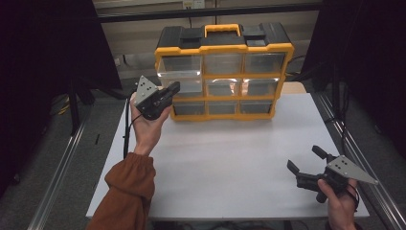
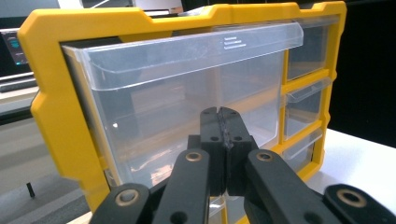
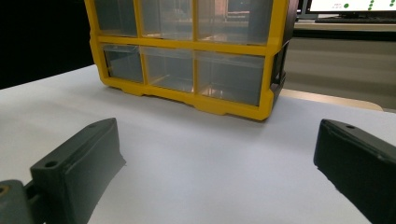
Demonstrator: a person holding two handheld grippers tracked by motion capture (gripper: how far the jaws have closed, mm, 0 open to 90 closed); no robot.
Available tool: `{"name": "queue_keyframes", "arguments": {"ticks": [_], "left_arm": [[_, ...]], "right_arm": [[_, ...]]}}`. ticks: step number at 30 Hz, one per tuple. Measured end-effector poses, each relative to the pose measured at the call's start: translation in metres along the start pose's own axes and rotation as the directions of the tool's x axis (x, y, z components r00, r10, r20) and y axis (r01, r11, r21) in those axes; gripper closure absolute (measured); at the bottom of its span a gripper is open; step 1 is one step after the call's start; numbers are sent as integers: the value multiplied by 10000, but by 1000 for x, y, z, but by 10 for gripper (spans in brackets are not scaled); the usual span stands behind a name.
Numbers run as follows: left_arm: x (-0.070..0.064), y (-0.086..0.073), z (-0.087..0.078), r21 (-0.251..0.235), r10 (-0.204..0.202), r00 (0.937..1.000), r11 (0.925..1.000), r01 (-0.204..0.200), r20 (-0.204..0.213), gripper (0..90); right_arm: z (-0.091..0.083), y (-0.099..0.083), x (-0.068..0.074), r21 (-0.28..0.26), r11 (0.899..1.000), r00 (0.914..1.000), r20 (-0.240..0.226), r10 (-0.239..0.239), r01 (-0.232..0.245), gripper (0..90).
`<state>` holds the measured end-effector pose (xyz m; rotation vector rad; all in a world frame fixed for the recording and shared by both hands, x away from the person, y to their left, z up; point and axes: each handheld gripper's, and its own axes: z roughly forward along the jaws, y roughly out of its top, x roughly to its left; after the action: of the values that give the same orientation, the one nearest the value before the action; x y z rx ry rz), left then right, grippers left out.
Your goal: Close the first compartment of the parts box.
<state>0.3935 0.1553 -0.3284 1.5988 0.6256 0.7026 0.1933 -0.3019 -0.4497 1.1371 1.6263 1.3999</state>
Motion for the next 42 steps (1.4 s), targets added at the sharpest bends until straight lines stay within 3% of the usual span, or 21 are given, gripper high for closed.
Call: {"name": "queue_keyframes", "arguments": {"ticks": [42], "left_arm": [[9, 1, 13, 120, 100, 10000, 9999, -100, -5, 890]], "right_arm": [[0, 0, 0, -19, 10000, 10000, -24, -35, 34, 7]]}}
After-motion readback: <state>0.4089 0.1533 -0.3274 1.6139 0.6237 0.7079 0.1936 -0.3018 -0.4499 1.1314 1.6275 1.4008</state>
